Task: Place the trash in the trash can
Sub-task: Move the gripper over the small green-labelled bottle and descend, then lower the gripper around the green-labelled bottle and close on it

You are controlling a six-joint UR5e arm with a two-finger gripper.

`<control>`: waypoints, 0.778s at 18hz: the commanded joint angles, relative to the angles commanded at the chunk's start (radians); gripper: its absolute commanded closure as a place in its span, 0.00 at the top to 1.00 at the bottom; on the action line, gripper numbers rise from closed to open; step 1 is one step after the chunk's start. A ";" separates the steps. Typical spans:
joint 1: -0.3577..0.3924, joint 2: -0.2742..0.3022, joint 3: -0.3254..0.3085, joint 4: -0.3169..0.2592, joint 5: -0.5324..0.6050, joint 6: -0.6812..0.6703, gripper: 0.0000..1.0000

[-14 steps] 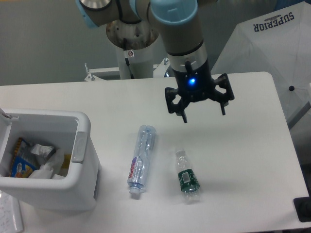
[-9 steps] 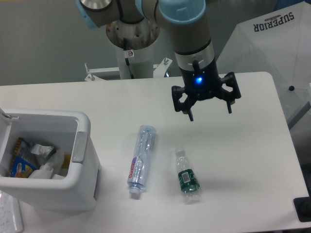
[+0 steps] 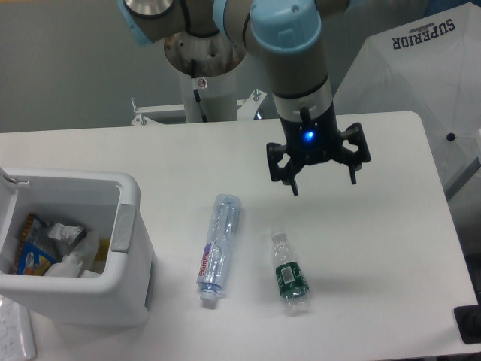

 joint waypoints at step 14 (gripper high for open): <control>-0.051 -0.273 0.066 0.046 -0.015 -0.255 1.00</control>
